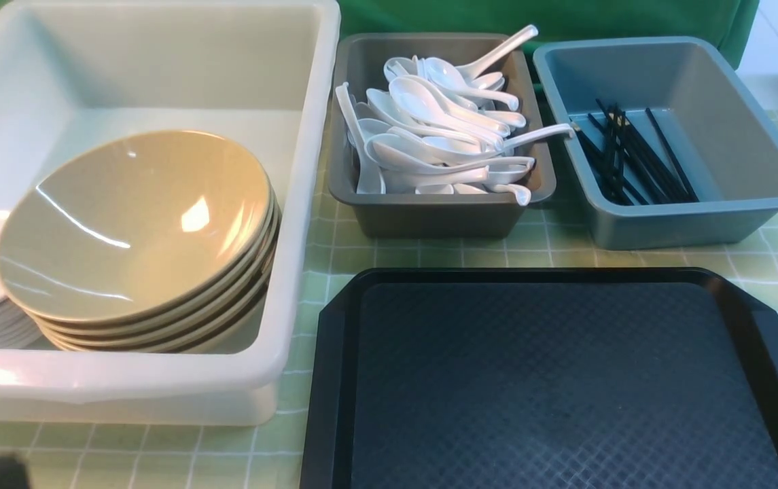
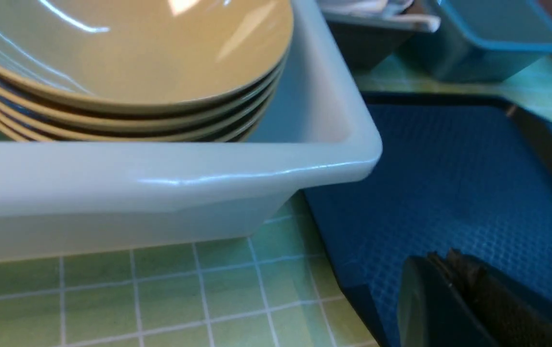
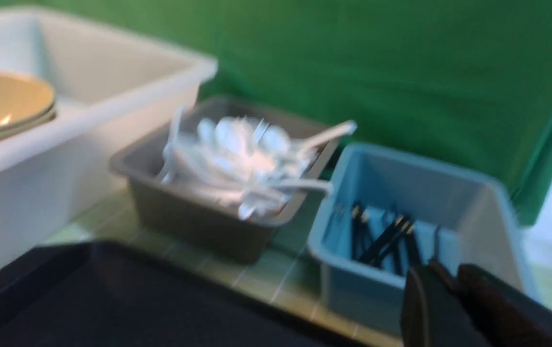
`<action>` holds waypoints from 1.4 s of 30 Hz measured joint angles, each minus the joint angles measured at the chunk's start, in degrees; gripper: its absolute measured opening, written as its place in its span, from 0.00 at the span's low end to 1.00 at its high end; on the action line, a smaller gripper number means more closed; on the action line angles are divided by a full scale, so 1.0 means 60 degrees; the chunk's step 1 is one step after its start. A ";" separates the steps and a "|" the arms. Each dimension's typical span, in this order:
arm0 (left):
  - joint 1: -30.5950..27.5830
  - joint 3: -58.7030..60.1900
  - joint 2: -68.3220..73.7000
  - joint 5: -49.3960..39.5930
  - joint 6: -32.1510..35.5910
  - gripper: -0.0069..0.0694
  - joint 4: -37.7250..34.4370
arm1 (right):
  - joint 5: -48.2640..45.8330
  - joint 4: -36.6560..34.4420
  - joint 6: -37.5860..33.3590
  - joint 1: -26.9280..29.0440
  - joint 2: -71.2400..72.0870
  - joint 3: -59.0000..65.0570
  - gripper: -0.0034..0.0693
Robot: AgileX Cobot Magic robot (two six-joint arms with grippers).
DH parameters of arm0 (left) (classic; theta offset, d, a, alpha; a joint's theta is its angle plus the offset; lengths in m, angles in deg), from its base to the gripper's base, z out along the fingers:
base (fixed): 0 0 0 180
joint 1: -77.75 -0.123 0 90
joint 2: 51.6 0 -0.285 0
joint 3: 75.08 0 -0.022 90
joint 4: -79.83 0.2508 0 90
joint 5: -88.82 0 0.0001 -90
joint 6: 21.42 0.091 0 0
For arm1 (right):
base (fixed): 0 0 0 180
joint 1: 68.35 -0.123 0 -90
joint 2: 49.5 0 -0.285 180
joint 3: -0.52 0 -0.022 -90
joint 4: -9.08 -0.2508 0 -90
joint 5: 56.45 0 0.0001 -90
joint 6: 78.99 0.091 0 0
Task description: On green table put chopsticks spoon bowls plates into blue grey white boxes.
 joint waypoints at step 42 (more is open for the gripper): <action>-0.0968 0.5035 -0.1149 0.5866 0.0187 0.09 0.2883 | 0.0287 -0.0016 0.0027 -0.0166 0.0627 0.0625 0.19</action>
